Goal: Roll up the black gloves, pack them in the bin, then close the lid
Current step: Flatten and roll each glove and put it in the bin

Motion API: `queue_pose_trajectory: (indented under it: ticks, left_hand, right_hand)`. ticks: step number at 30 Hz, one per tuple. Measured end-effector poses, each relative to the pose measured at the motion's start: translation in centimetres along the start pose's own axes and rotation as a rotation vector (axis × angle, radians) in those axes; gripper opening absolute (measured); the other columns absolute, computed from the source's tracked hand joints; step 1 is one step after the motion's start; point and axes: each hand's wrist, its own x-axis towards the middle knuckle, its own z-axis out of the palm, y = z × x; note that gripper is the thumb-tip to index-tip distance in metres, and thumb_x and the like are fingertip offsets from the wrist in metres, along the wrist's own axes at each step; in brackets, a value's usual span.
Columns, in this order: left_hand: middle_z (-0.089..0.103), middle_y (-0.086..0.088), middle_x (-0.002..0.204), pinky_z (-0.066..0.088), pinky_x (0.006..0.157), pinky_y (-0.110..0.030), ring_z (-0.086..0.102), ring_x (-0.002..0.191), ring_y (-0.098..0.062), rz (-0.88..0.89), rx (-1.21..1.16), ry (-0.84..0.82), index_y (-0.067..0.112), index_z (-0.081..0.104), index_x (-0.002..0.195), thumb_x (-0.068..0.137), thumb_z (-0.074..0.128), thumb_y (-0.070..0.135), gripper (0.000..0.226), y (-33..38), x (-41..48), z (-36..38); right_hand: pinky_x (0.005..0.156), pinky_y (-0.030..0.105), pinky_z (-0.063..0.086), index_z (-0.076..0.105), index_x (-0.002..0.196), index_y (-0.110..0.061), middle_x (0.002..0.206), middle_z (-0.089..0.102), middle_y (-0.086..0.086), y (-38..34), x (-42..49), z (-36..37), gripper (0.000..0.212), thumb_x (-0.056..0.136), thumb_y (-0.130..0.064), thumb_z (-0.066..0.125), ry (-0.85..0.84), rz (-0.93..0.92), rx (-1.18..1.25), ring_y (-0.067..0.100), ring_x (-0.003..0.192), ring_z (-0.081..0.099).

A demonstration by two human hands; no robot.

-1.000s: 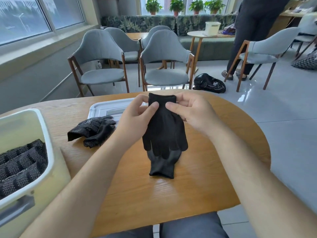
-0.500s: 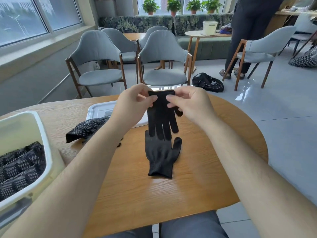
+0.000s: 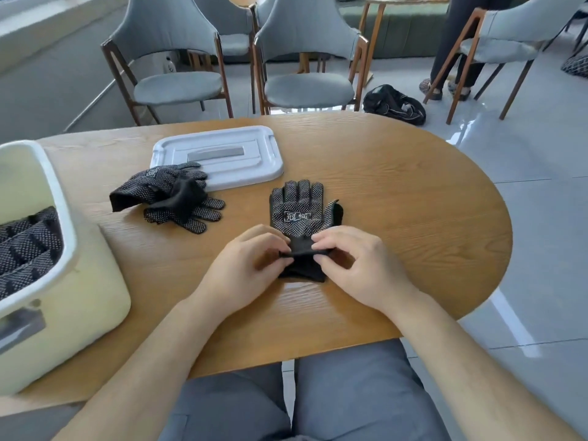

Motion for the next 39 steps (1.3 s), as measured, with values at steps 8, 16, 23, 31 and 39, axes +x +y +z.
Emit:
queue_pose_trajectory:
  ticks: [8, 16, 23, 31, 39]
  left_hand:
    - [0.065, 0.009, 0.111, 0.054, 0.088, -0.032, 0.065, 0.102, -0.007, 0.03, 0.048, -0.046, 0.016, 0.07, 0.092, 0.085, 0.079, 0.014, 0.011, 0.0, -0.9, 0.0]
    - [0.064, 0.013, 0.11, 0.05, 0.087, -0.042, 0.056, 0.105, -0.016, 0.102, 0.239, -0.06, 0.023, 0.072, 0.099, 0.085, 0.075, 0.044, 0.025, -0.5, -1.3, 0.1]
    - [0.066, 0.009, 0.094, 0.049, 0.083, -0.031, 0.057, 0.09, -0.013, 0.081, 0.184, -0.007, 0.015, 0.068, 0.094, 0.091, 0.067, 0.035, 0.021, 0.2, 0.2, 0.0]
    - [0.063, 0.02, 0.075, 0.044, 0.068, -0.018, 0.055, 0.068, -0.004, -0.236, -0.246, 0.194, 0.029, 0.061, 0.086, 0.089, 0.076, 0.027, 0.015, 3.9, 4.8, -3.6]
    - [0.064, -0.013, 0.09, 0.051, 0.077, -0.049, 0.058, 0.082, -0.034, -0.245, -0.741, 0.239, 0.018, 0.051, 0.095, 0.081, 0.085, 0.029, 0.038, 5.4, 7.2, -6.3]
  right_hand:
    - [0.079, 0.018, 0.051, 0.077, 0.082, -0.026, 0.115, 0.071, -0.02, -0.5, -0.4, -0.1, 0.007, 0.077, -0.022, 0.081, -0.074, 0.028, -0.06, -0.007, 0.085, 0.062]
    - [0.105, 0.039, 0.044, 0.074, 0.109, -0.031, 0.13, 0.061, -0.021, -0.6, -1.1, -0.6, 0.034, 0.078, -0.046, 0.074, -0.213, -0.047, -0.205, 0.011, 0.124, 0.05]
    - [0.097, 0.04, 0.047, 0.071, 0.116, -0.024, 0.119, 0.065, -0.016, -0.7, -0.3, -0.4, 0.033, 0.084, -0.034, 0.072, -0.106, -0.107, -0.256, 0.017, 0.113, 0.053]
    - [0.086, 0.025, 0.048, 0.064, 0.128, -0.024, 0.097, 0.046, -0.03, -3.5, 5.0, -3.4, 0.041, 0.091, -0.038, 0.074, -0.034, -0.048, -0.166, 0.0, 0.095, 0.051]
    - [0.073, 0.049, 0.053, 0.048, 0.101, -0.035, 0.087, 0.076, -0.008, -6.1, 9.2, -4.8, 0.026, 0.096, -0.025, 0.071, 0.101, 0.109, 0.316, 0.034, 0.077, 0.065]
